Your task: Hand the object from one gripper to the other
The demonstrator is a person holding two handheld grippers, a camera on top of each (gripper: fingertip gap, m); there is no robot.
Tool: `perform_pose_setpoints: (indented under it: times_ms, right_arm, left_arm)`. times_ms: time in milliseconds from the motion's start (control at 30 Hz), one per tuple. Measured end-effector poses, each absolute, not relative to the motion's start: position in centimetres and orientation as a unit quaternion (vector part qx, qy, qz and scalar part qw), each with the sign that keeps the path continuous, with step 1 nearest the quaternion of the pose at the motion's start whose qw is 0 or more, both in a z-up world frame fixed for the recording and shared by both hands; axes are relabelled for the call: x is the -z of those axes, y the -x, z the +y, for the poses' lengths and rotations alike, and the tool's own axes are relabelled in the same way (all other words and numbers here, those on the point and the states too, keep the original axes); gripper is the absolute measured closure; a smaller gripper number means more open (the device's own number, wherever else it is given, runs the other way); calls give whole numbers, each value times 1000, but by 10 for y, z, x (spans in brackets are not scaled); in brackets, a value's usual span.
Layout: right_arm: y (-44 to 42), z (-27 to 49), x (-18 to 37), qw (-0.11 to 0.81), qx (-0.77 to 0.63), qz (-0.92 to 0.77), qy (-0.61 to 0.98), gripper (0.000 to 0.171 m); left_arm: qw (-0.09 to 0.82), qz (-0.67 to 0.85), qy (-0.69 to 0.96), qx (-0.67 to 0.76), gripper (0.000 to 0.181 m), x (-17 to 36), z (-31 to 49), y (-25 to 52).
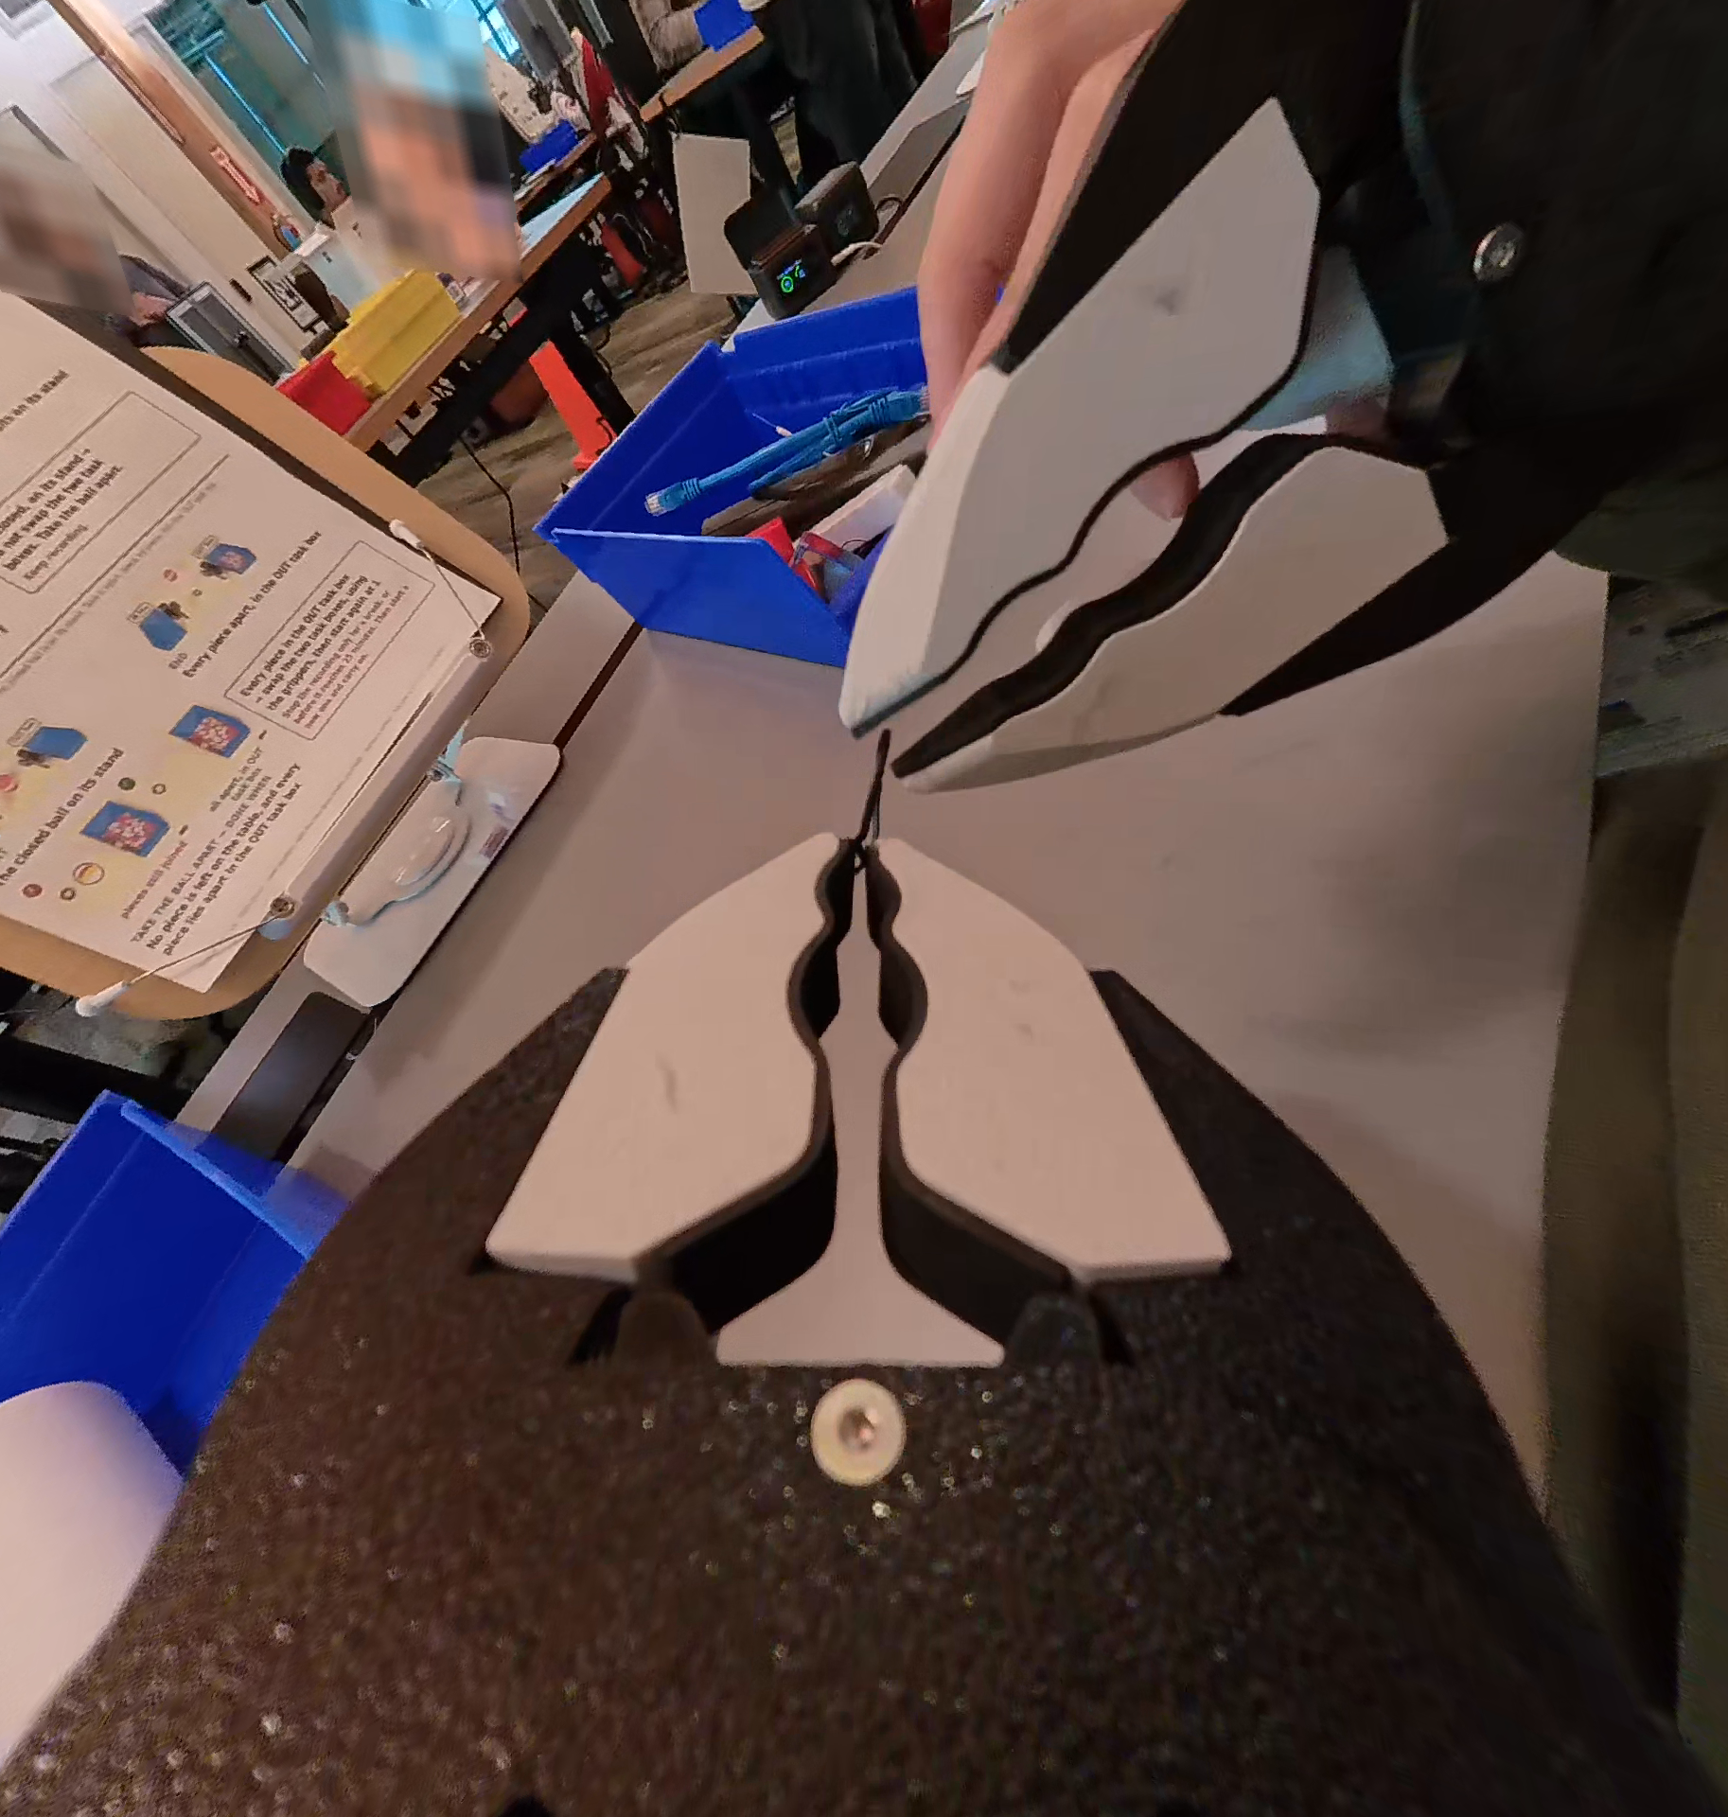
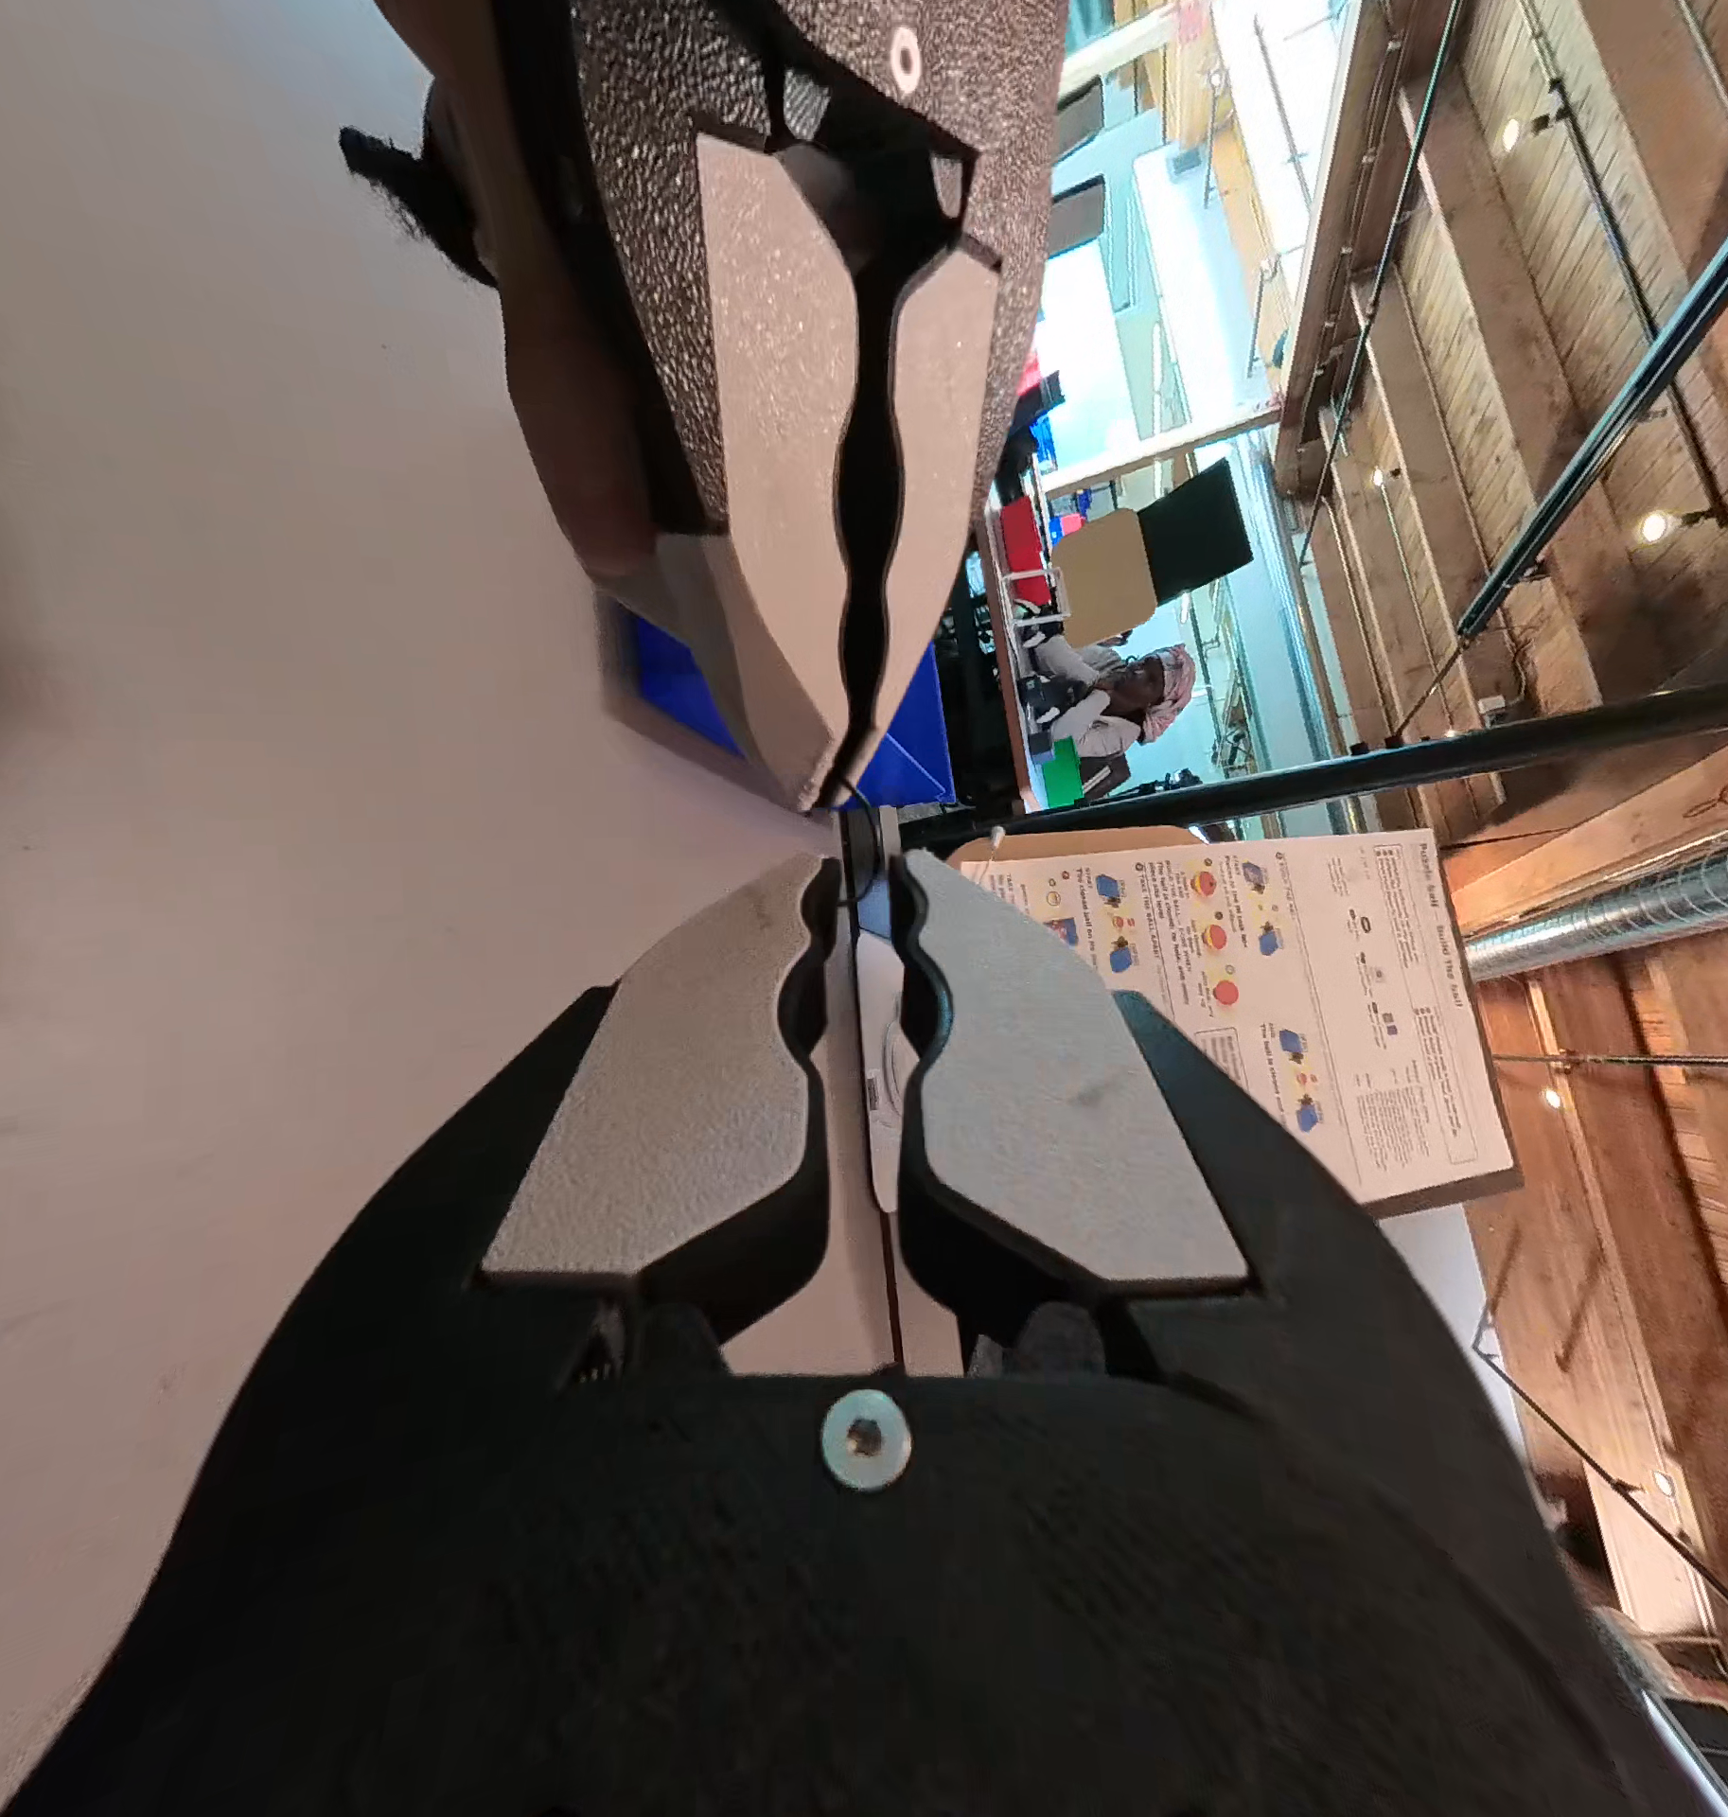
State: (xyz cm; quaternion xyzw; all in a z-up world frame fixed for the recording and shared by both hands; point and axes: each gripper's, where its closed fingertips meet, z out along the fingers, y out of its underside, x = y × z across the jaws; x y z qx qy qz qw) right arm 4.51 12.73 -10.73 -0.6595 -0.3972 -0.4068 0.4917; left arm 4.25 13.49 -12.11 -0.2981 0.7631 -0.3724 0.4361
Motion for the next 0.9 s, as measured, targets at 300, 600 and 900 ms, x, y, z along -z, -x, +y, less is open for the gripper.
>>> perform_pose_setpoints:
  times_ms: [300,600,900]
  right_arm:
    - [-48,130,104,506,409,-380,657,171]
    - [-66,119,49,763,128,-97,626,171]
    - [-54,117,39,825,-61,-22,561,171]
  left_arm:
    - [442,759,300,374,172,122,135,-45]
    - [456,663,336,489,153,94,135,-51]
    - [391,575,344,630,166,72,118,-47]
